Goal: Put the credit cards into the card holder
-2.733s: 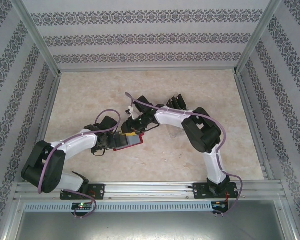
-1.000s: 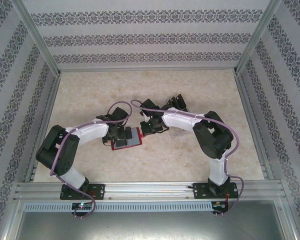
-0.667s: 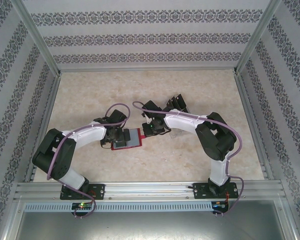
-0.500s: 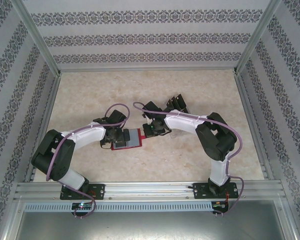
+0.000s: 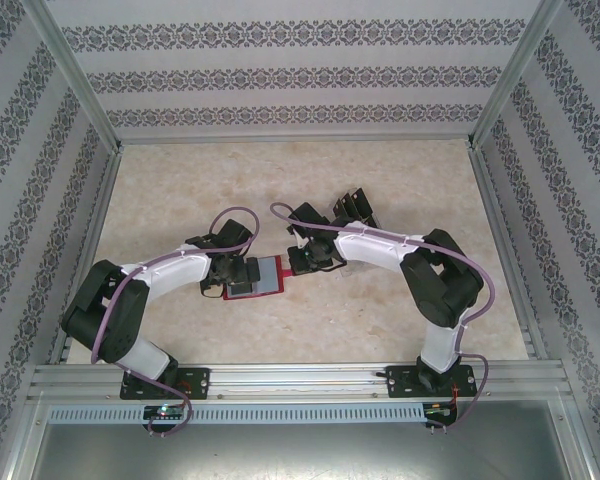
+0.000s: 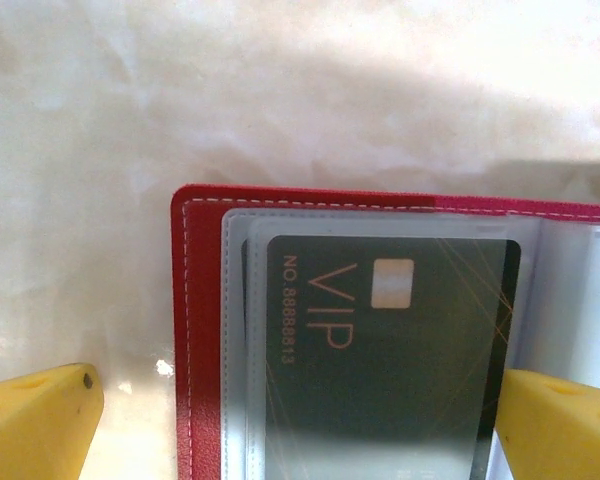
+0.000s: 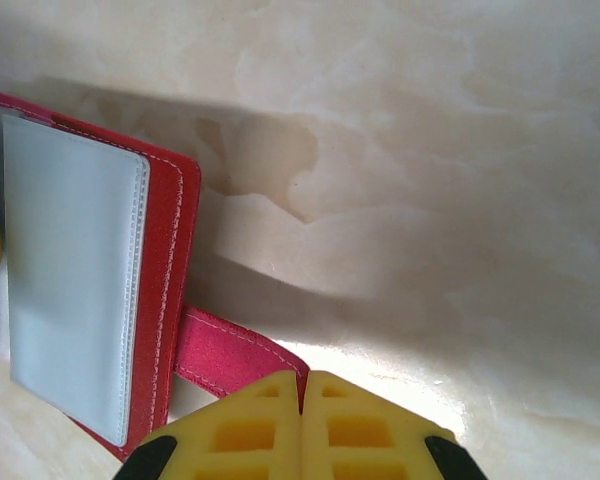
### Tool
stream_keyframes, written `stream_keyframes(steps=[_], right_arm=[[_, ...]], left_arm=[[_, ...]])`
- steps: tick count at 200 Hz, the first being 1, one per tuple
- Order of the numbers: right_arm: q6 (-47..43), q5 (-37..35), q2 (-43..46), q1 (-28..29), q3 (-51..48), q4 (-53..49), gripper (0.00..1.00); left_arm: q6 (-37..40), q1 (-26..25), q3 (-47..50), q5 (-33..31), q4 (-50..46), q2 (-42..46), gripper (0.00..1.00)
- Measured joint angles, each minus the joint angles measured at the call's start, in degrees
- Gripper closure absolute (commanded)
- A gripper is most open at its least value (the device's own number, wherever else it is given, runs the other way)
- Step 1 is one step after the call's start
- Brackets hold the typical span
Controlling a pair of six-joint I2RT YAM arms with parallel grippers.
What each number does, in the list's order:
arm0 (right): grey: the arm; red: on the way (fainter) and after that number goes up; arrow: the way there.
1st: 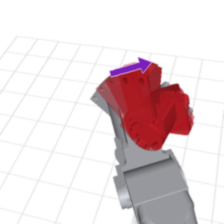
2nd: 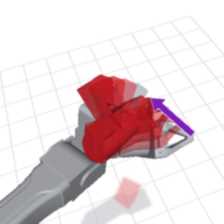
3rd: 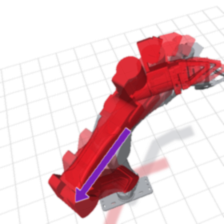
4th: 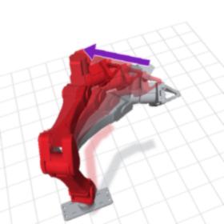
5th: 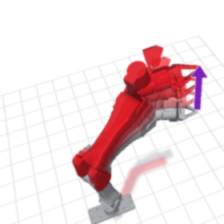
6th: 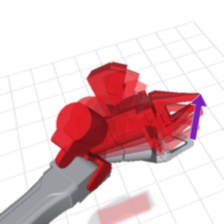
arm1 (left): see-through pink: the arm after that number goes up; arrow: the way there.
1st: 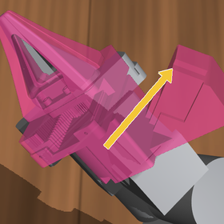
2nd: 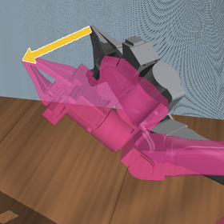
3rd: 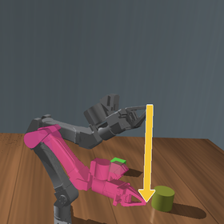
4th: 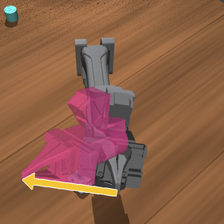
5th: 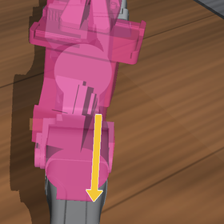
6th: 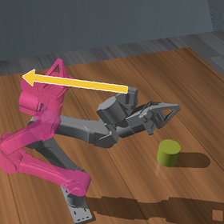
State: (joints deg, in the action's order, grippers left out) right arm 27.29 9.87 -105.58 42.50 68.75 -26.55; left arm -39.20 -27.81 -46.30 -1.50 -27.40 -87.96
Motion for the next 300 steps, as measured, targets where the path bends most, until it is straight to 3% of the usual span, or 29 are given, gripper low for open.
stream_keyframes(steps=[103, 300], right_arm=[[1.07, 0.0, 0.11, 0.02, -1.18, 0.44, 1.0], [0.94, -0.17, 0.11, -1.44, -1.66, 0.42, 1.0]], left_arm=[[0.9, 0.0, -0.07, 1.53, 0.07, 3.37, 0.0], [1.49, -1.11, 0.57, 1.03, 3.28, -1.03, 0.0]])
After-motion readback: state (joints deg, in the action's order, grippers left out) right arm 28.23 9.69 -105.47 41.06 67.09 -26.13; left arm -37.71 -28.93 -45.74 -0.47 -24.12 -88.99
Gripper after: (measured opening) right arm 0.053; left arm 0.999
